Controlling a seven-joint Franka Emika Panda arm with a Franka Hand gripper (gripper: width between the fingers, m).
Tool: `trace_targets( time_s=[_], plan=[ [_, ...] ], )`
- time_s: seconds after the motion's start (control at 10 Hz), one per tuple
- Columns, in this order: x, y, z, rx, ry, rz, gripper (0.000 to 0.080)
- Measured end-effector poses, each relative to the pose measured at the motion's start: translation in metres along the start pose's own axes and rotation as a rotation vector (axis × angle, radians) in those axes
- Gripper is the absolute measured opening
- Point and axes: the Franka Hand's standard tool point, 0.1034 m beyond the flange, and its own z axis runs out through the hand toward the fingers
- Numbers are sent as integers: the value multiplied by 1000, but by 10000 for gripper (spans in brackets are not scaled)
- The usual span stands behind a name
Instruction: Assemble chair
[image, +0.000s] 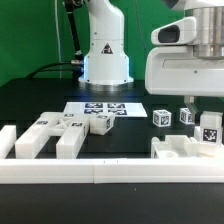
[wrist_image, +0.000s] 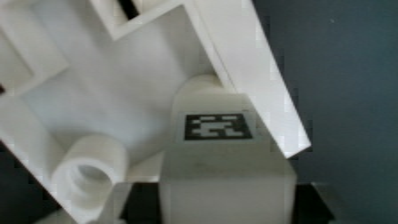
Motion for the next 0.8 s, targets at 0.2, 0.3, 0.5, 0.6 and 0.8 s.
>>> trace_targets(
  time_s=[0.2, 0.3, 0.5, 0.6, 0.8],
  plan=[
    [1, 1, 0, 10, -10, 180, 289],
    [1, 2, 0, 12, -13, 277, 289],
    [2, 3, 1, 18, -21, 421, 290],
    [1, 3, 1, 21, -27, 513, 290],
    [-1, 2, 1, 13, -34, 648, 290]
  ],
)
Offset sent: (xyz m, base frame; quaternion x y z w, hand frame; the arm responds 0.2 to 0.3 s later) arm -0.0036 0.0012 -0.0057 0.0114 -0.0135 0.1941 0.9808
